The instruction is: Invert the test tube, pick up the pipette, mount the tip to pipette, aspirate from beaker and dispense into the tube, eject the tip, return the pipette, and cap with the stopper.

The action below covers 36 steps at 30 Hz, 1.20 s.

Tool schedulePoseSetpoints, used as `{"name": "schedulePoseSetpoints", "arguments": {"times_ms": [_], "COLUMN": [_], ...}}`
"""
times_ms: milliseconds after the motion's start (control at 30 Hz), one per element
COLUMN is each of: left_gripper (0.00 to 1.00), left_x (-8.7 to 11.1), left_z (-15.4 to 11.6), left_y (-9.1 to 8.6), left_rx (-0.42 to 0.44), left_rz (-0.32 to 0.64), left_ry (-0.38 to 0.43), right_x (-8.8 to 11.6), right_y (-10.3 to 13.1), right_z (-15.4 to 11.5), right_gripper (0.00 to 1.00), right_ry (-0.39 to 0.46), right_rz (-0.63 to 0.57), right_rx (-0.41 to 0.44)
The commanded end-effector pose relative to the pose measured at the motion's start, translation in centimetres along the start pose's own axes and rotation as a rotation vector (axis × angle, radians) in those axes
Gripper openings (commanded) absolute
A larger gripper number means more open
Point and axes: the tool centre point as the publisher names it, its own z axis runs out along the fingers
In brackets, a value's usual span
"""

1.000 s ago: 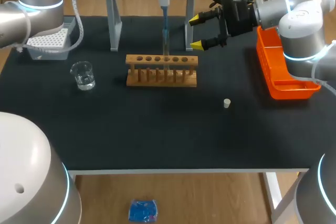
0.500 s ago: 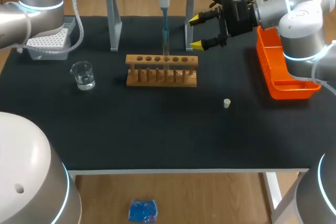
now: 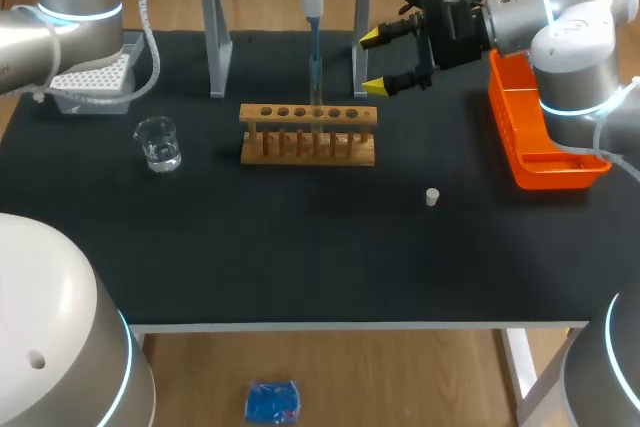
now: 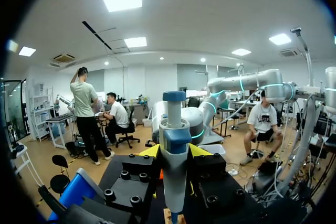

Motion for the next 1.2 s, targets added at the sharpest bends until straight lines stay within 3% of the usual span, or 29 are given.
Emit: {"name": "schedulePoseSetpoints", "arguments": {"times_ms": [33,1200], "left_gripper": [0.00,0.00], "left_x": [-0.13,-0.20], "left_z": [0.07,-0.19], "left_y": [0.02,0.72], "left_rx": [0.000,0.025], "left_rz": [0.002,-0.002], "left_ry": [0.000,-0.019], "right_x": [-0.01,-0.01], "right_y": [-0.04,-0.04], "right_z": [-0.03,-0.03], "right_gripper": [1.00,1.00], "right_ry": [0.001,0.001], "right_rz": [-0.001,-0.001], "right_rx": [0.000,0.000]}}
